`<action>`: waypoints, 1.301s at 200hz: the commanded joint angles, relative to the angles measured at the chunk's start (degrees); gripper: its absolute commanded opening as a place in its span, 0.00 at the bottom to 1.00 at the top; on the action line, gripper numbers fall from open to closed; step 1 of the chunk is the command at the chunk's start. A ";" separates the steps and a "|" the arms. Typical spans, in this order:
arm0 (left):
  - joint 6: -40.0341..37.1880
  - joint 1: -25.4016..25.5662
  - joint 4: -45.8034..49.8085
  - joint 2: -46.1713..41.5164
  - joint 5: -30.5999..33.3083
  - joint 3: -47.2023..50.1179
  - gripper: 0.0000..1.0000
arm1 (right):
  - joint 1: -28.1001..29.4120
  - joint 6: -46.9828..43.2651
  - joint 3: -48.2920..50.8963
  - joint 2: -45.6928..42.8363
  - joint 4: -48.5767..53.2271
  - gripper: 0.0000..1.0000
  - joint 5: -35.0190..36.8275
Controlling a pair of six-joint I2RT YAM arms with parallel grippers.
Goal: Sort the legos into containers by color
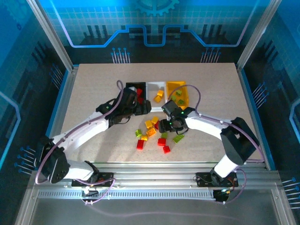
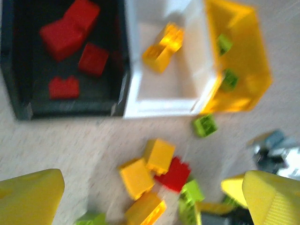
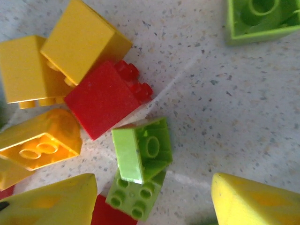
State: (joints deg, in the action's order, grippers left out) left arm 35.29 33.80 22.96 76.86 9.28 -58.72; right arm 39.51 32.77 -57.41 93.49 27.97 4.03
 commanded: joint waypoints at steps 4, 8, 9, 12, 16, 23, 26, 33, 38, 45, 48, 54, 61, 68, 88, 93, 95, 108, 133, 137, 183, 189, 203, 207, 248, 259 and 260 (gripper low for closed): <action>3.02 -0.21 0.33 -5.45 -1.72 6.33 0.99 | 1.01 -1.69 -3.17 3.45 -0.03 0.65 0.62; 3.22 -0.22 0.70 -6.17 -1.62 7.10 0.99 | 1.09 -1.81 -3.55 4.00 -0.02 0.64 0.86; 3.30 -0.22 0.78 -6.36 -1.54 7.29 0.99 | 1.05 -1.82 -3.76 4.12 -0.02 0.64 0.87; 3.42 -0.16 1.01 -6.85 -1.40 7.70 0.99 | 1.09 -1.79 -3.92 4.58 0.06 0.64 0.95; 3.59 -0.21 1.24 -7.60 -1.30 8.40 0.99 | 1.14 -1.92 -4.27 5.09 0.05 0.63 1.07; 3.73 -0.14 1.44 -8.74 -1.20 9.59 0.99 | 1.26 -2.09 -4.83 5.84 -0.01 0.63 1.34; 3.81 -0.18 1.41 -9.16 -1.08 10.12 0.99 | 1.21 -2.09 -5.02 6.14 -0.08 0.62 1.41; 4.06 -0.14 1.59 -10.10 -0.75 11.12 0.99 | 1.27 -2.16 -5.40 6.94 -0.10 0.62 1.60; 4.12 -0.16 1.71 -10.59 -0.46 11.76 0.99 | 1.19 -2.27 -5.74 7.56 0.02 0.61 1.79; 4.18 -0.22 1.80 -11.14 -0.32 12.49 0.99 | 1.19 -2.23 -6.24 8.34 0.30 0.59 2.08; 4.17 -0.27 1.88 -11.27 -0.24 12.69 0.99 | 1.21 -2.27 -6.37 8.68 0.45 0.59 2.14; 4.19 -0.30 2.00 -11.46 -0.07 13.03 0.99 | 1.26 -2.25 -6.62 9.13 0.60 0.57 2.13; 4.17 -0.31 2.14 -11.64 0.08 13.33 0.99 | 1.27 -2.25 -6.62 9.55 0.56 0.56 2.03; 4.09 -0.27 2.34 -11.65 0.21 13.39 0.99 | 1.20 -2.19 -6.58 9.68 0.51 0.54 1.86; 4.09 -0.32 2.35 -11.55 0.66 13.73 0.99 | 1.22 -2.19 -6.24 9.88 0.49 0.45 1.41; 4.09 -0.39 2.27 -11.52 0.70 13.80 0.99 | 1.21 -2.11 -5.98 9.66 0.55 0.43 1.42; 4.09 -0.47 2.22 -11.48 0.73 13.76 0.99 | 1.21 -2.10 -5.97 9.62 0.59 0.42 1.42; 4.05 -0.56 2.13 -11.49 0.58 13.80 0.99 | 1.36 -1.93 -5.21 8.24 0.38 0.37 1.59; 3.70 -0.64 1.78 -11.73 0.57 13.81 0.99 | 1.35 -1.58 -3.53 3.51 0.33 0.29 2.23; 3.65 -0.65 1.74 -11.89 0.64 13.80 0.99 | 1.30 -1.57 -3.34 2.60 0.41 0.28 2.29; 3.24 -0.88 0.66 -12.16 0.66 14.74 0.99 | -1.30 -1.81 -4.85 -8.84 3.83 0.25 6.27; 3.22 -0.90 0.48 -12.32 0.65 14.98 0.99 | -2.46 -1.84 -5.89 -9.55 4.33 0.26 7.31; 3.36 -0.98 0.00 -12.39 0.58 15.55 0.99 | -5.64 -1.37 -8.86 -9.40 5.42 0.26 8.78; 3.32 -0.94 0.06 -12.39 0.57 15.68 0.99 | -6.53 -1.27 -9.79 -8.97 5.44 0.26 9.06; 4.35 -1.25 -0.56 -12.16 -0.16 17.43 0.99 | -13.43 -0.52 -20.84 3.36 6.44 0.26 11.70; 4.66 -1.30 -0.78 -12.19 -0.68 17.91 0.99 | -14.58 -0.13 -24.55 7.70 7.61 0.26 12.12; 4.77 -1.34 -0.80 -12.23 -0.72 17.97 0.99 | -14.65 -0.10 -24.84 8.08 7.71 0.26 12.18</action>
State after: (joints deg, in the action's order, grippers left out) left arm 39.05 33.06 23.40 65.60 9.13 -42.26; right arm 27.16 31.42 -76.79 93.36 32.21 13.45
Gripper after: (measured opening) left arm 0.990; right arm 0.265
